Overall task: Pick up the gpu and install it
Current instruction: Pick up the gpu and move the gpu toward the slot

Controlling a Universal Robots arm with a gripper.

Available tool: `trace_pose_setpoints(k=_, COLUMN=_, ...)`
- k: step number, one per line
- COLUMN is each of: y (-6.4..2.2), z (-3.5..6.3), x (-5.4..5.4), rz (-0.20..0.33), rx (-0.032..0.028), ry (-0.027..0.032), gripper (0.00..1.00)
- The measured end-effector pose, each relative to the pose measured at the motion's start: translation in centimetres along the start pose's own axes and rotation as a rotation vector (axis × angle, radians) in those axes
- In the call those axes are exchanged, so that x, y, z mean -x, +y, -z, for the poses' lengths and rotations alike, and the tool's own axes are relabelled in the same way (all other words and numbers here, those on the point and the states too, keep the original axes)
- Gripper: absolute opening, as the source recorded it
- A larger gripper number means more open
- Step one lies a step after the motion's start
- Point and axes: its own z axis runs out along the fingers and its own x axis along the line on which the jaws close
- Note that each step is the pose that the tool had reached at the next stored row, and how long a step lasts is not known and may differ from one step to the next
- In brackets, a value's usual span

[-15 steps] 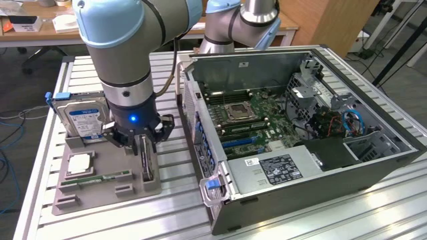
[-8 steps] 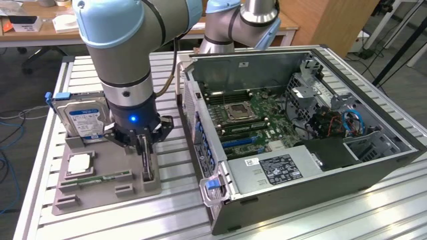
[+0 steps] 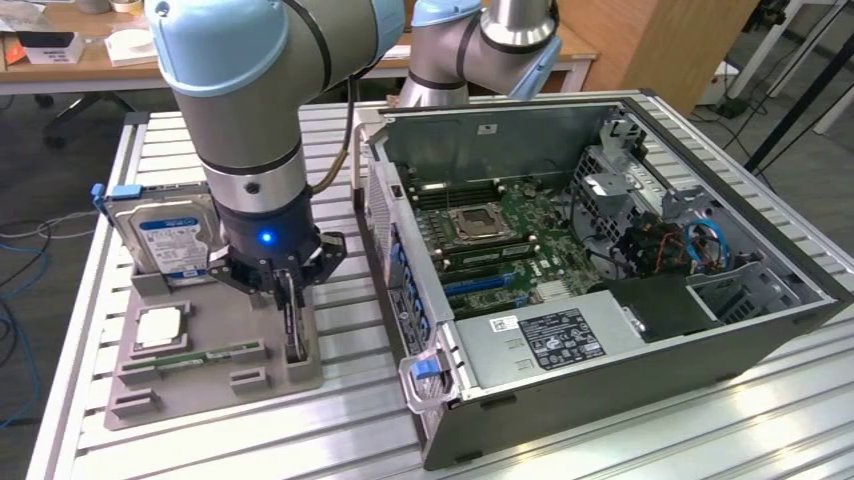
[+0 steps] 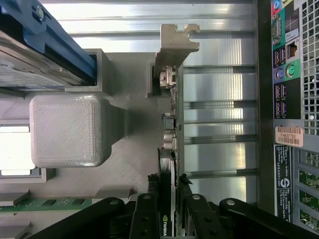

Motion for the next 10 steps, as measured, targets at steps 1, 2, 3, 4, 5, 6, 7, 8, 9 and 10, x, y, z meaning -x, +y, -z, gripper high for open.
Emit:
trace_pose_setpoints(k=1, y=0.00, z=0.00, x=0.00, rz=0.000, rx=0.0000, ry=0.0000, gripper=0.26)
trace_pose_setpoints(k=2, y=0.00, z=-0.01, x=0.00, rz=0.000, rx=0.0001, ry=0.0000, gripper=0.26)
trace_pose_setpoints(k=3, y=0.00, z=-0.01, x=0.00, rz=0.000, rx=0.0001, ry=0.0000, gripper=0.26)
trace_pose_setpoints(k=4, y=0.00, z=-0.01, x=0.00, rz=0.000, rx=0.0000, ry=0.0000, gripper=0.26)
trace_pose_setpoints(k=5, y=0.00, z=-0.01, x=0.00, rz=0.000, rx=0.0000, ry=0.0000, gripper=0.26)
trace_pose_setpoints(k=6, y=0.00, z=-0.01, x=0.00, rz=0.000, rx=0.0000, ry=0.0000, gripper=0.26)
trace_pose_setpoints(k=7, y=0.00, z=-0.01, x=0.00, rz=0.000, rx=0.0000, ry=0.0000, gripper=0.26)
trace_pose_setpoints(k=8, y=0.00, z=-0.01, x=0.00, rz=0.000, rx=0.0000, ry=0.0000, gripper=0.26)
trace_pose_setpoints(k=9, y=0.00, z=-0.01, x=0.00, rz=0.000, rx=0.0000, ry=0.0000, gripper=0.26)
trace_pose_setpoints(k=10, y=0.00, z=-0.02, x=0.00, rz=0.000, rx=0.0000, ry=0.0000, gripper=0.26)
